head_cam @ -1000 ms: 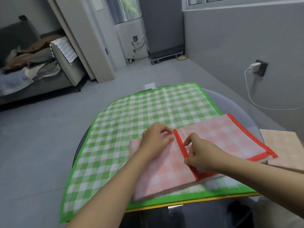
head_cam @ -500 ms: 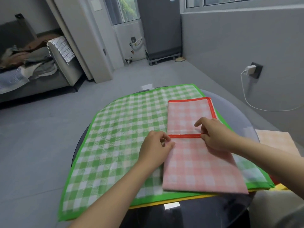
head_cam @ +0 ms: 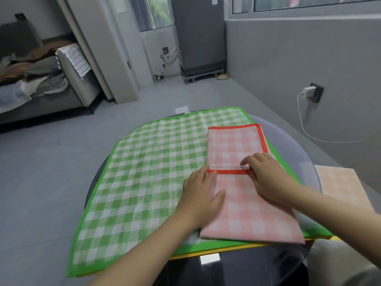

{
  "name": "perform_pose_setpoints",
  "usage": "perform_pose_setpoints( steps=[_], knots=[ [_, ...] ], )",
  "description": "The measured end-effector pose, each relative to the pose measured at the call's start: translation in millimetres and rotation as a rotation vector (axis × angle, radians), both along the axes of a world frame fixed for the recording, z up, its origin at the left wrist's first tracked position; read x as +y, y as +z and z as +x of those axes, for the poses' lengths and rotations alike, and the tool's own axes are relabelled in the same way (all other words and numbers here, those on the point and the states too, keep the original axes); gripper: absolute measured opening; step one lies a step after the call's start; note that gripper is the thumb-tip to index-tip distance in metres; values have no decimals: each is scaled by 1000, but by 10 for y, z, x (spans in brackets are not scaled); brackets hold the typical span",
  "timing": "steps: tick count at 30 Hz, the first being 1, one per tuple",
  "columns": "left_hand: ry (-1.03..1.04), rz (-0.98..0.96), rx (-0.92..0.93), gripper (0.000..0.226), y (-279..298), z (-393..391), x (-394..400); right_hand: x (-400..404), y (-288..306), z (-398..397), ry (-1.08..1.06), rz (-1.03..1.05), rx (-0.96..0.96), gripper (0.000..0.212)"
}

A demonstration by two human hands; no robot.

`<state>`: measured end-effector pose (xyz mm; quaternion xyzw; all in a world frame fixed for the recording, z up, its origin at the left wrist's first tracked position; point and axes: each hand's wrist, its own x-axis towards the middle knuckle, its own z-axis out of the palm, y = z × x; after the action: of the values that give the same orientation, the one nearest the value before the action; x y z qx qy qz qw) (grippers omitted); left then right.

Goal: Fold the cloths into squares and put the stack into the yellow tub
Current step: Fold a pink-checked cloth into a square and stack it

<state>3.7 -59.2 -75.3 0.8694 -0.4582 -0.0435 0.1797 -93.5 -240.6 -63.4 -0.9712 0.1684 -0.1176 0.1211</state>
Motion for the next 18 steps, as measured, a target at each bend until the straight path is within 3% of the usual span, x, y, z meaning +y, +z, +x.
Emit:
perform_pose_setpoints(
  steps=[3,7,9,15,18],
  knots=[
    [-84,153,-44,63,5,-6,-4,205,-48,-94,49,-75,-120,32],
    [-103,210,-64,62,-2,0,-15,522,-117,-238,133,79,94,96],
    [-108,230,-71,62,1,-2,-11,507,-150,-290,115,36,170,108],
    [-99,206,-71,62,29,-9,-2,267,-150,-390,7,17,230,108],
    [-102,188,-88,63,58,-13,-5,262,-86,-431,-21,18,239,86]
  ],
)
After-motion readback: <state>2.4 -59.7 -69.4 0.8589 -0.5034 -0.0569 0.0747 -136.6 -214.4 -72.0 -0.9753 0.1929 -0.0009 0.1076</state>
